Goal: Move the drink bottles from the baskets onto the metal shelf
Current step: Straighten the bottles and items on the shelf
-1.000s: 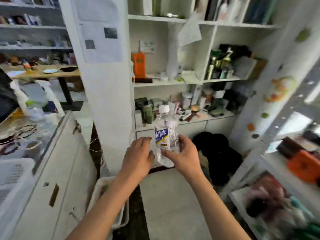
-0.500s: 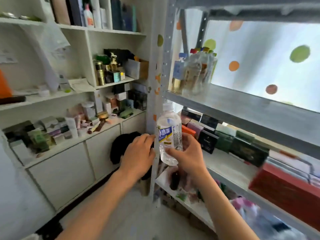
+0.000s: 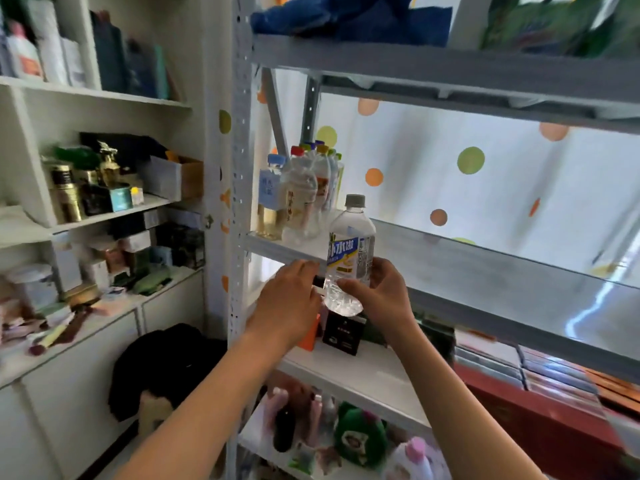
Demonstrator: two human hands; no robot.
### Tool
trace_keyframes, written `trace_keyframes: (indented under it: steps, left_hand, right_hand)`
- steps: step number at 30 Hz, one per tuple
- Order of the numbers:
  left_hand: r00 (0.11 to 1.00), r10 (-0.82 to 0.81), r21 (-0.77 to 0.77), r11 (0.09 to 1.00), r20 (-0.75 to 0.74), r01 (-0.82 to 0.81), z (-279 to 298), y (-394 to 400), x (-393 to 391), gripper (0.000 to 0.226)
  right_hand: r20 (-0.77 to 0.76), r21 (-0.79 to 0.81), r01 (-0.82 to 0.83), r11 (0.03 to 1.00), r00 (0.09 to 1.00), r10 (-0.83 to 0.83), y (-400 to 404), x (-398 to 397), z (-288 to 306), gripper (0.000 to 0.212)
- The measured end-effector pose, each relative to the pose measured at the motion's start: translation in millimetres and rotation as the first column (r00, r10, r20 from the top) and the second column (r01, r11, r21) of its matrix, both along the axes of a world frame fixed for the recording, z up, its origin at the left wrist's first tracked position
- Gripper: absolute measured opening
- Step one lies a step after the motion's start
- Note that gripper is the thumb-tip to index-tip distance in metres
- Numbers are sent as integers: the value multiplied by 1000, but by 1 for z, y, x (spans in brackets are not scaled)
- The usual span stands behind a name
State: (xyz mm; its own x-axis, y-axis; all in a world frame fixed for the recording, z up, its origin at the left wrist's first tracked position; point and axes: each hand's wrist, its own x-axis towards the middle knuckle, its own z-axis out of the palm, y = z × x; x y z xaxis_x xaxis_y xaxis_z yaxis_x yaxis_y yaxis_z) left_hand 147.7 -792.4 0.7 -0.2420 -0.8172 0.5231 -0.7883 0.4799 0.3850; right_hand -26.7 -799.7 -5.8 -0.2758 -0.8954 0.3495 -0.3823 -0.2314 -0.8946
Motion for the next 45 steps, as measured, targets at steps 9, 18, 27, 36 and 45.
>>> trace_keyframes:
  steps: [9, 18, 27, 36, 45]
  left_hand:
    - [994, 19, -80, 997, 107, -10, 15, -87, -60, 49]
    - [973, 187, -85, 981, 139, -176, 22, -199, -153, 47]
    - [962, 265, -37, 964, 71, -263, 7, -266, -193, 46]
    - [923, 382, -60, 923, 44, -379, -11, -291, -187, 49]
    - [909, 413, -84, 909, 60, -408, -14, -291, -185, 53]
  right_hand:
    - [-144, -79, 1, 997, 989, -12, -108, -76, 43, 56]
    - [-201, 2, -117, 993, 973, 114, -265, -164, 64, 36]
    - [-160, 93, -194, 977, 965, 207, -375, -173, 58, 27]
    - [-149, 158, -195, 968, 964, 219, -444, -163, 32, 45]
    - [-189, 133, -224, 965, 951, 247, -459, -145, 26, 47]
